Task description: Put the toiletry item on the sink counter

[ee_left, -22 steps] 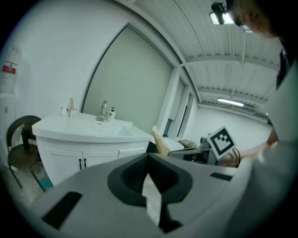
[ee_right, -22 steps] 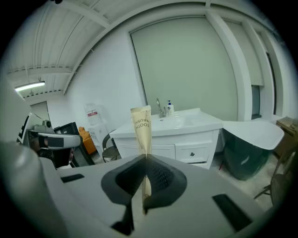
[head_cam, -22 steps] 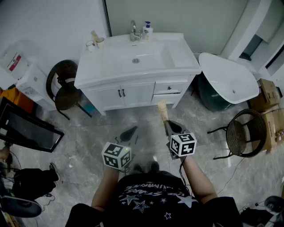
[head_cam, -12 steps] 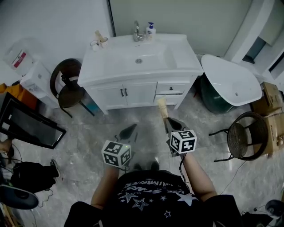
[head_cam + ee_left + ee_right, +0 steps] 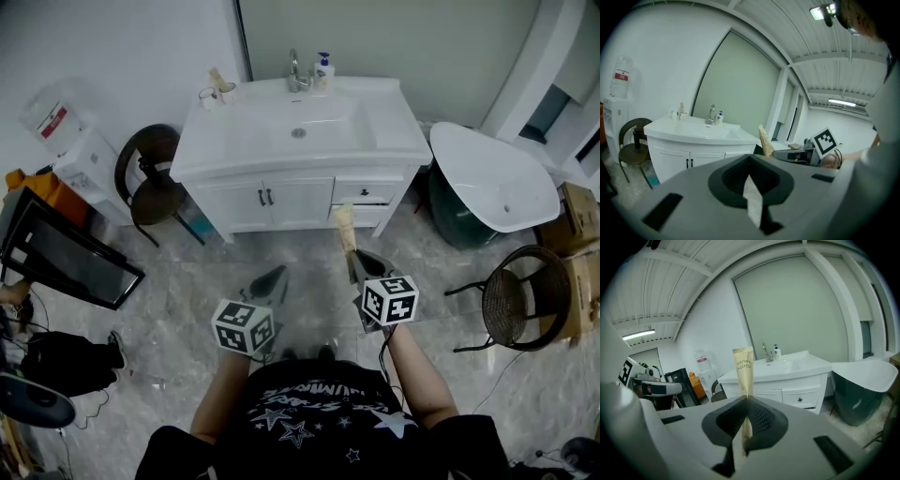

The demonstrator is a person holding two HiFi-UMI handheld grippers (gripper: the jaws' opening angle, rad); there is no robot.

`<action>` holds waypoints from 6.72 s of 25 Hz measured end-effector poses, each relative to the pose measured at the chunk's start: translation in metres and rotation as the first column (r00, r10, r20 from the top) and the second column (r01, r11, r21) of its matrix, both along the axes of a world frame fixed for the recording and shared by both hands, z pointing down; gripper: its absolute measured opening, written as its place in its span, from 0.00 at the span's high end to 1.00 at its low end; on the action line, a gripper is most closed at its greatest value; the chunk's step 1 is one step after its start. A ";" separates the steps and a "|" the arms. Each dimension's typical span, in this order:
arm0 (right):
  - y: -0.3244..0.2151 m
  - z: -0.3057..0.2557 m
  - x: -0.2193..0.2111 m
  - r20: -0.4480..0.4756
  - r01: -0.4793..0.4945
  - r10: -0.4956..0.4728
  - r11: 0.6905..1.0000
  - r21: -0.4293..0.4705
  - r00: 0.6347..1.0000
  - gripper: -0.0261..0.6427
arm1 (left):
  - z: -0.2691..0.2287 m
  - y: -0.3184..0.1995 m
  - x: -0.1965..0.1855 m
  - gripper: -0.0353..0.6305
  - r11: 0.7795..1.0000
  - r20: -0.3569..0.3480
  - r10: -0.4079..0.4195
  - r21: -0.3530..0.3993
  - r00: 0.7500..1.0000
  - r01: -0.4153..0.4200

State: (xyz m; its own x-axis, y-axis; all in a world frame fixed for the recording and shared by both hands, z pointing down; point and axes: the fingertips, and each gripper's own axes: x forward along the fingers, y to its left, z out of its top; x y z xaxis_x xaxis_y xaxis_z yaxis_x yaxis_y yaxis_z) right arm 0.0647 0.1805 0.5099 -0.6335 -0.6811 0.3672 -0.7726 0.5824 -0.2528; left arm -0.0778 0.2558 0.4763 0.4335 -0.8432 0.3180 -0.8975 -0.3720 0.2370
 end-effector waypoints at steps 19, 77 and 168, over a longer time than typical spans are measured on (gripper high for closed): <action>-0.030 0.036 0.038 -0.016 0.043 -0.044 0.996 -0.074 0.999 0.94 | 0.024 -0.016 0.025 0.92 0.998 -0.007 -0.055 -0.027 0.998 0.055; -0.415 0.031 -0.004 -0.103 -0.217 0.205 0.969 -0.122 0.973 0.94 | 0.025 -0.427 -0.066 0.92 0.981 -0.098 0.174 -0.064 0.980 -0.181; -0.827 0.080 0.050 -0.933 0.566 -0.204 0.825 -0.001 0.296 0.75 | 0.056 -0.611 -0.036 0.92 0.964 -0.082 -0.187 -0.209 0.979 0.167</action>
